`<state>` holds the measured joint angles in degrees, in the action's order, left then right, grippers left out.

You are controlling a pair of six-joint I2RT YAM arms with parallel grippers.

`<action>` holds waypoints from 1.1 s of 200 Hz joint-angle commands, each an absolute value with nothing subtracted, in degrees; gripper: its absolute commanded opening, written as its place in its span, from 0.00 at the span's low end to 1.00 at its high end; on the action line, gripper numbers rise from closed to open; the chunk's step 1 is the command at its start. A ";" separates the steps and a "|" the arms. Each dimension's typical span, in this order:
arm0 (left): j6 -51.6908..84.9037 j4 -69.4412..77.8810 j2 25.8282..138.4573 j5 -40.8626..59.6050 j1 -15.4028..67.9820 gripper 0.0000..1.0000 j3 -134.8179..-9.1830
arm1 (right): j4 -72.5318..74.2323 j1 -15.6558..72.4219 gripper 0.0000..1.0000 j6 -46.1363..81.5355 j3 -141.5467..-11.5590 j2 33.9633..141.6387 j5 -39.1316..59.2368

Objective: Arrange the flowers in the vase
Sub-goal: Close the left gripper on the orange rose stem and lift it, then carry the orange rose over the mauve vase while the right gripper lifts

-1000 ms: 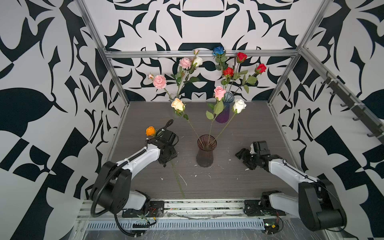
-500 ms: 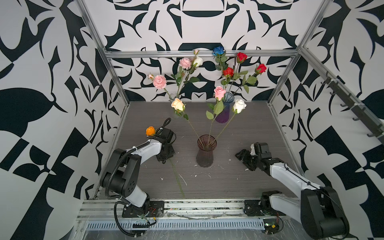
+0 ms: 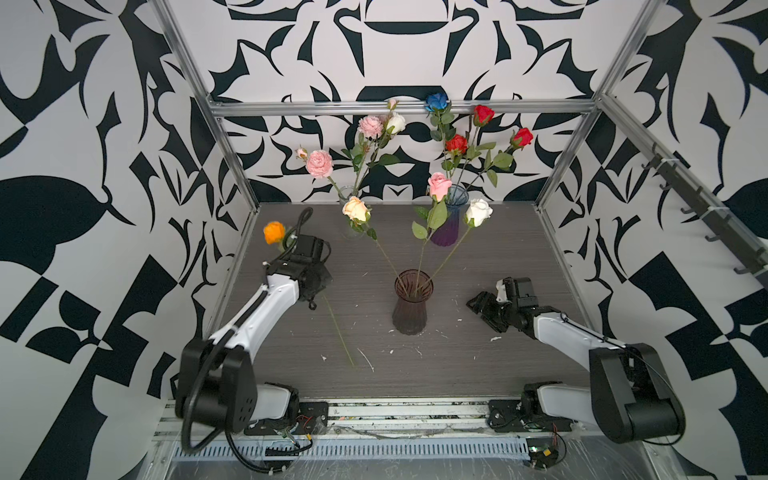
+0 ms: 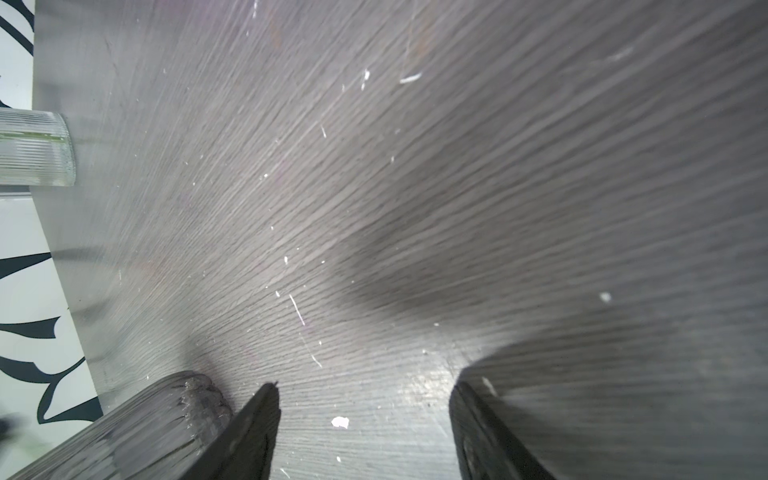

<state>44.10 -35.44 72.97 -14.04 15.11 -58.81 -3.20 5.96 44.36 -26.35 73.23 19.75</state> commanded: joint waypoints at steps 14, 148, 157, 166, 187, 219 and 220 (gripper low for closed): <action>41.53 -30.51 59.87 -19.82 15.03 0.00 -64.12 | -6.02 5.89 0.69 43.45 -26.18 75.14 18.98; 26.17 20.11 56.03 26.59 19.78 0.00 -69.80 | -7.66 5.82 0.69 42.20 -25.34 70.24 19.40; 25.56 20.94 57.56 28.67 21.43 0.00 -71.29 | -8.01 5.84 0.69 41.87 -24.97 68.26 19.98; 24.22 20.85 59.23 30.25 23.41 0.00 -72.87 | -9.07 5.89 0.69 40.51 -24.83 65.47 20.23; 21.15 20.58 62.65 32.33 27.51 0.00 -76.04 | -12.87 5.98 0.69 33.95 -24.39 55.84 21.01; 17.05 20.28 66.13 33.56 31.33 0.00 -78.56 | -4.58 5.98 0.76 29.25 -13.60 33.19 28.66; 16.96 20.34 66.16 33.57 31.44 0.00 -78.61 | -4.40 5.98 0.77 29.17 -13.39 32.46 29.09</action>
<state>21.41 17.32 65.14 29.76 29.58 -75.88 -9.72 5.98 34.81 -20.71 45.50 21.17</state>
